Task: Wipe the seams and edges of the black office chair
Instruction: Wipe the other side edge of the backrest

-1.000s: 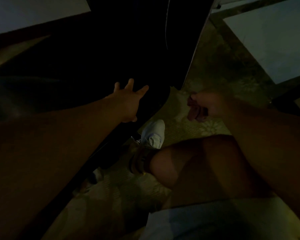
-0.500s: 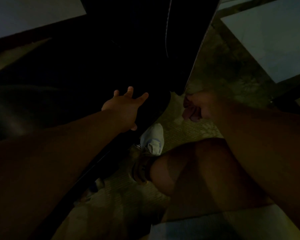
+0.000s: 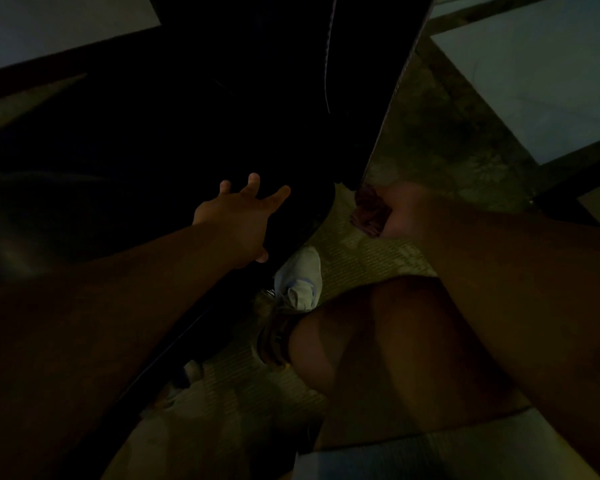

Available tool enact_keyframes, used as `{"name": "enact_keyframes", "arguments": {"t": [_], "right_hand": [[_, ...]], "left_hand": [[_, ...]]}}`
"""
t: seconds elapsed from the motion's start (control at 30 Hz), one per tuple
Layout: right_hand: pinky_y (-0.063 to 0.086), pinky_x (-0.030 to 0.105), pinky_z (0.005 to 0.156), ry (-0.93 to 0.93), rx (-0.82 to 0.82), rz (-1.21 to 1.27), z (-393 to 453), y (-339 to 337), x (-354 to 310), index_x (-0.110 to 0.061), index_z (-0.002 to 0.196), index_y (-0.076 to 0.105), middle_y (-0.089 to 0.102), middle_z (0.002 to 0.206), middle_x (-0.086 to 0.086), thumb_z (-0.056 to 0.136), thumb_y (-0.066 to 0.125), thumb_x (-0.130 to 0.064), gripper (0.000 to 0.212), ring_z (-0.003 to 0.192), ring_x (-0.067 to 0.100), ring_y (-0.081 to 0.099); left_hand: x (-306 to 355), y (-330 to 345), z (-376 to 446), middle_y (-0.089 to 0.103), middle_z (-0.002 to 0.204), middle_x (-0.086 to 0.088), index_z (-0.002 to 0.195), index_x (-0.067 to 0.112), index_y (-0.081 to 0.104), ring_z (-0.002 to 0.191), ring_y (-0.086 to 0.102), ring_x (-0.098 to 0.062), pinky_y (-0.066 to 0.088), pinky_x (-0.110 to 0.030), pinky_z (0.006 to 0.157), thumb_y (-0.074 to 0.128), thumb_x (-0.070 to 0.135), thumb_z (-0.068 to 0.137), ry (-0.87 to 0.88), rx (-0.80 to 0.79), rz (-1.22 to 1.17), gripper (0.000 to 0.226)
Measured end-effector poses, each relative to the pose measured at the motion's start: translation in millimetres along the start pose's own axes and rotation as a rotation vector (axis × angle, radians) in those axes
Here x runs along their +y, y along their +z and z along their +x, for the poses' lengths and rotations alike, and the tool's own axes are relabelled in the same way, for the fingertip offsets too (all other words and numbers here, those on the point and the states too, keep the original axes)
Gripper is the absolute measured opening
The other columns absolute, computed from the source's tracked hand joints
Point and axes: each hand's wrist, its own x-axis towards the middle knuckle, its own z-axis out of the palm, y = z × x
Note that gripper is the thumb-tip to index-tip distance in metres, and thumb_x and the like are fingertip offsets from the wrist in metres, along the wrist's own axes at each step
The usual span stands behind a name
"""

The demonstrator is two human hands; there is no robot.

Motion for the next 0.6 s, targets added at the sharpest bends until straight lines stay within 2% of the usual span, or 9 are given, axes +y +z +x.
{"name": "enact_keyframes", "arguments": {"t": [0.1, 0.13, 0.2, 0.23, 0.3, 0.33, 0.47, 0.53, 0.6], "right_hand": [[0.035, 0.02, 0.046, 0.035, -0.031, 0.057, -1.3, 2.7, 0.0, -0.014, 0.063, 0.048, 0.042, 0.053, -0.002, 0.106, 0.027, -0.02, 0.048, 0.045, 0.008, 0.037], [0.036, 0.02, 0.047, 0.04, -0.04, 0.115, -2.0, 2.6, -1.2, -0.014, 0.063, 0.046, 0.041, 0.051, -0.003, 0.106, 0.027, -0.018, 0.048, 0.044, 0.008, 0.036], [0.045, 0.022, 0.061, 0.03, -0.025, 0.213, -3.4, 2.4, -3.4, -0.013, 0.072, 0.047, 0.045, 0.058, -0.001, 0.106, 0.026, -0.018, 0.041, 0.052, 0.008, 0.04], [0.05, 0.021, 0.063, 0.016, 0.006, 0.192, -4.3, 4.0, -3.8, -0.011, 0.074, 0.048, 0.049, 0.059, 0.0, 0.107, 0.024, -0.019, 0.041, 0.051, 0.009, 0.046], [0.047, 0.017, 0.041, 0.005, 0.081, 0.052, -3.4, 5.9, -3.0, -0.011, 0.075, 0.049, 0.053, 0.053, 0.001, 0.107, 0.026, -0.02, 0.04, 0.039, 0.011, 0.05], [0.043, 0.018, 0.037, -0.007, 0.111, -0.039, -5.0, 7.0, -3.1, -0.011, 0.076, 0.049, 0.053, 0.055, 0.003, 0.107, 0.03, -0.02, 0.037, 0.04, 0.012, 0.05], [0.045, 0.027, 0.05, 0.005, 0.096, -0.3, -7.0, 7.3, -2.9, -0.005, 0.081, 0.05, 0.052, 0.075, 0.01, 0.104, 0.037, -0.018, 0.03, 0.063, 0.02, 0.049], [0.045, 0.03, 0.058, 0.018, 0.097, -0.333, -5.5, 8.9, -1.9, -0.001, 0.083, 0.052, 0.056, 0.075, 0.014, 0.102, 0.04, -0.018, 0.029, 0.064, 0.023, 0.053], [0.049, 0.031, 0.054, 0.009, 0.125, -0.39, -4.0, 8.8, -1.6, 0.001, 0.084, 0.054, 0.06, 0.073, 0.016, 0.102, 0.039, -0.019, 0.031, 0.06, 0.024, 0.058]], "left_hand": [[0.2, 0.5, -0.4, -0.014, 0.169, 0.0, 0.156, 0.049, -0.011, 0.154, -0.002, -0.043, 0.045, -0.062, 0.103, 0.085, 0.039, 0.079, -0.006, 0.003, 0.008, 0.123], [0.4, 0.5, -0.4, -0.015, 0.169, 0.0, 0.156, 0.049, -0.011, 0.154, -0.002, -0.043, 0.045, -0.062, 0.103, 0.085, 0.039, 0.079, -0.005, 0.002, 0.008, 0.123], [0.1, 0.4, -0.5, -0.015, 0.169, 0.0, 0.156, 0.049, -0.012, 0.154, -0.002, -0.043, 0.045, -0.062, 0.104, 0.084, 0.04, 0.079, 0.002, 0.001, 0.008, 0.123], [-0.3, 0.5, -0.9, -0.015, 0.169, 0.0, 0.156, 0.049, -0.012, 0.154, -0.002, -0.043, 0.045, -0.062, 0.104, 0.084, 0.04, 0.08, 0.001, 0.003, 0.008, 0.122], [-0.6, 0.7, -1.3, -0.015, 0.169, 0.0, 0.156, 0.049, -0.012, 0.154, -0.002, -0.042, 0.046, -0.061, 0.103, 0.084, 0.04, 0.08, -0.003, 0.008, 0.01, 0.122], [-0.5, 1.2, -1.4, -0.015, 0.169, 0.0, 0.156, 0.049, -0.012, 0.154, -0.002, -0.042, 0.046, -0.061, 0.103, 0.084, 0.04, 0.08, -0.002, 0.008, 0.009, 0.122], [0.8, 1.5, -0.9, -0.015, 0.169, 0.0, 0.156, 0.049, -0.013, 0.154, -0.001, -0.042, 0.044, -0.062, 0.105, 0.083, 0.04, 0.08, -0.006, 0.01, 0.014, 0.122], [0.0, 2.4, -0.6, -0.015, 0.169, 0.0, 0.156, 0.048, -0.013, 0.154, -0.001, -0.042, 0.044, -0.062, 0.105, 0.083, 0.041, 0.08, -0.001, 0.018, 0.021, 0.123], [-0.8, 2.9, -0.8, -0.015, 0.169, 0.0, 0.156, 0.048, -0.013, 0.154, -0.001, -0.042, 0.045, -0.062, 0.104, 0.083, 0.041, 0.08, -0.001, 0.019, 0.021, 0.122]]}}
